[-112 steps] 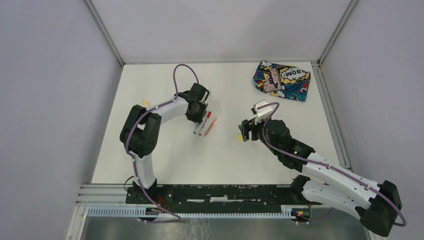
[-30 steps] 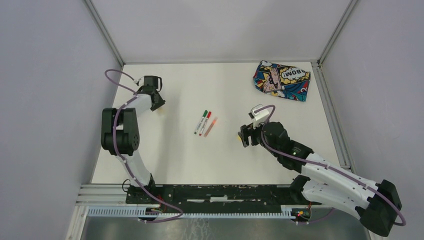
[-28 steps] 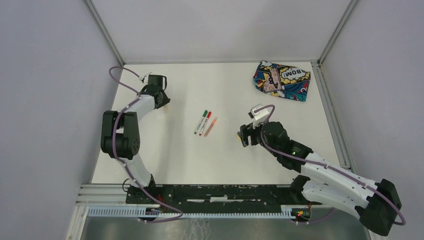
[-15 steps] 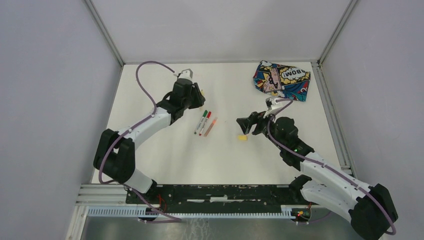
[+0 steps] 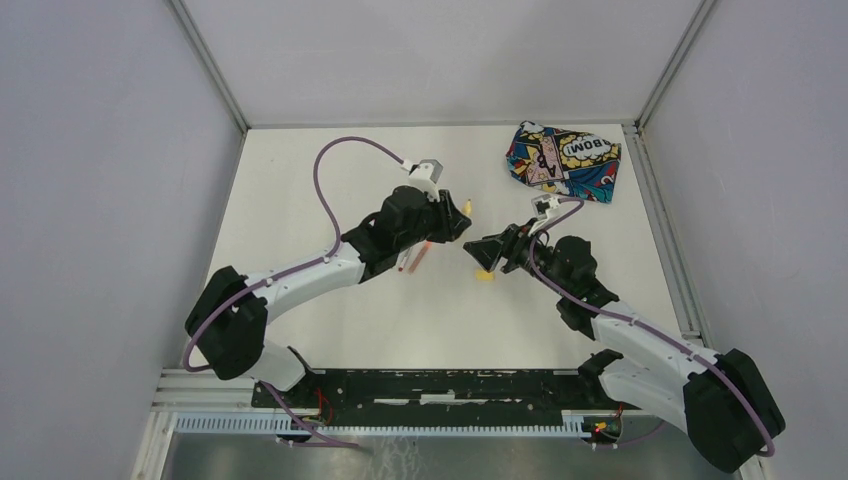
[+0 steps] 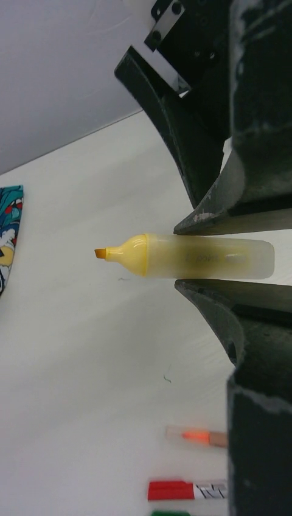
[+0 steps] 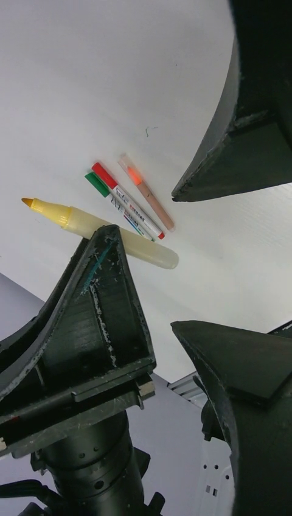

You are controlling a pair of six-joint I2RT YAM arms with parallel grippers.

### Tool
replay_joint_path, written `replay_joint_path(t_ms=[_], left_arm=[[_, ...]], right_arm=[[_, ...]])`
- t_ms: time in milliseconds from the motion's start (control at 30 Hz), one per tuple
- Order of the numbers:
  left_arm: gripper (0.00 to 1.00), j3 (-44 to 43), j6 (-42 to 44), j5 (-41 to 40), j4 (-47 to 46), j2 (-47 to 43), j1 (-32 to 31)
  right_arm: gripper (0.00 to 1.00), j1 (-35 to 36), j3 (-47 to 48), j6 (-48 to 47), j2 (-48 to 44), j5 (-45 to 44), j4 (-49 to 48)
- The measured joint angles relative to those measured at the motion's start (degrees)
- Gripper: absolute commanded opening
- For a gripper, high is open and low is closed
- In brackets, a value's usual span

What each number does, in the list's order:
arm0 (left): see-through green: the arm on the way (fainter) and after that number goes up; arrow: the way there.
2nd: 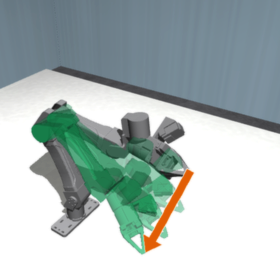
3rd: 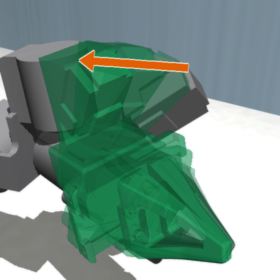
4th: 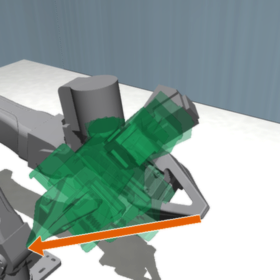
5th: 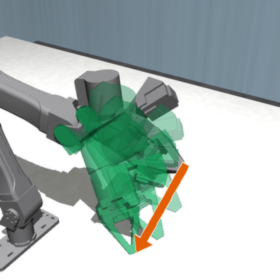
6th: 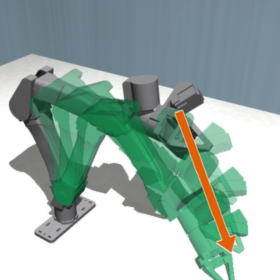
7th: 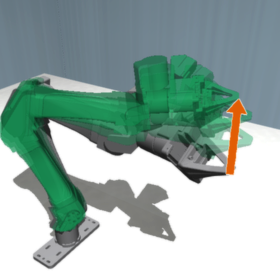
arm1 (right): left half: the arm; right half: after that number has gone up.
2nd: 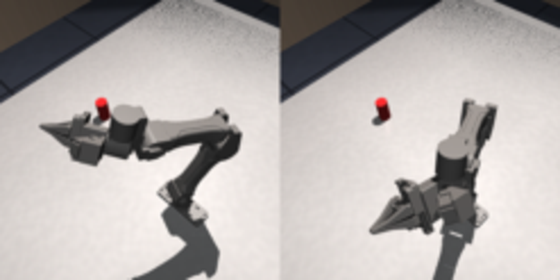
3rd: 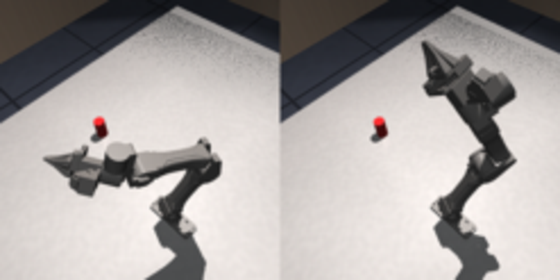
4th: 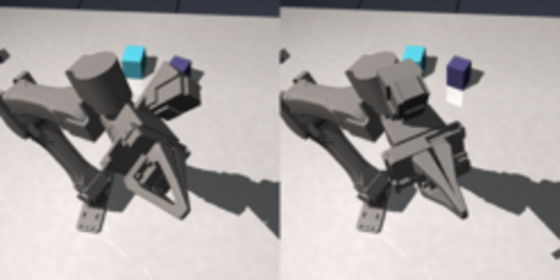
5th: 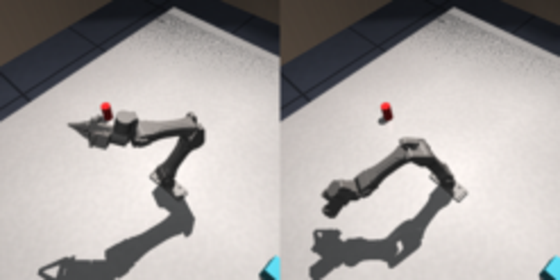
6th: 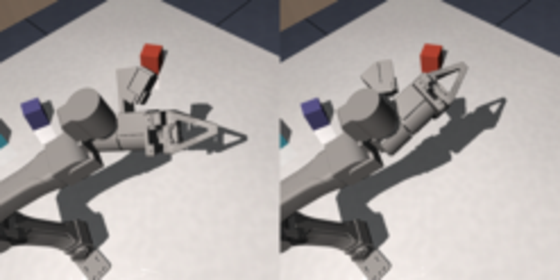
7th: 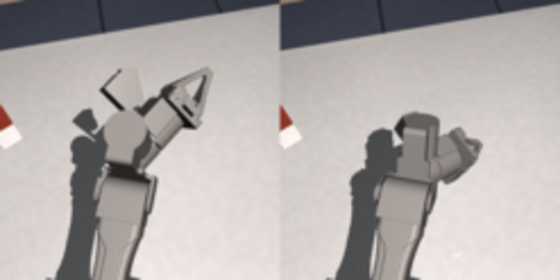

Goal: Insert the pens into the pen caps

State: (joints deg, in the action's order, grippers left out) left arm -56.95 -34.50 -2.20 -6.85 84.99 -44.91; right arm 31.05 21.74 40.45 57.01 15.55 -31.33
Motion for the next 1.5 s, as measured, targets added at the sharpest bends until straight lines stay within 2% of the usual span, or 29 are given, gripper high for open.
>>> replay_joint_path(t_ms=[267,1200,1333,1500], left_arm=[[0.37,0.0,-0.9,1.3,-4.2,0.0,-2.8],[0.35,0.3,-0.9,3.9,-7.4,0.0,-4.0],[0.35,0.5,-0.9,4.2,-7.9,0.0,-4.1],[0.38,0.5,-0.9,4.3,-8.5,0.0,-4.1]], right_arm=[[0.66,0.0,0.0,1.9,0.9,-0.2,-1.2],[0.31,0.0,0.4,2.4,4.7,-0.5,-1.6],[0.20,0.0,0.4,1.4,4.2,-0.7,-1.6],[0.02,0.0,0.4,-0.2,3.5,-0.8,-1.6]])
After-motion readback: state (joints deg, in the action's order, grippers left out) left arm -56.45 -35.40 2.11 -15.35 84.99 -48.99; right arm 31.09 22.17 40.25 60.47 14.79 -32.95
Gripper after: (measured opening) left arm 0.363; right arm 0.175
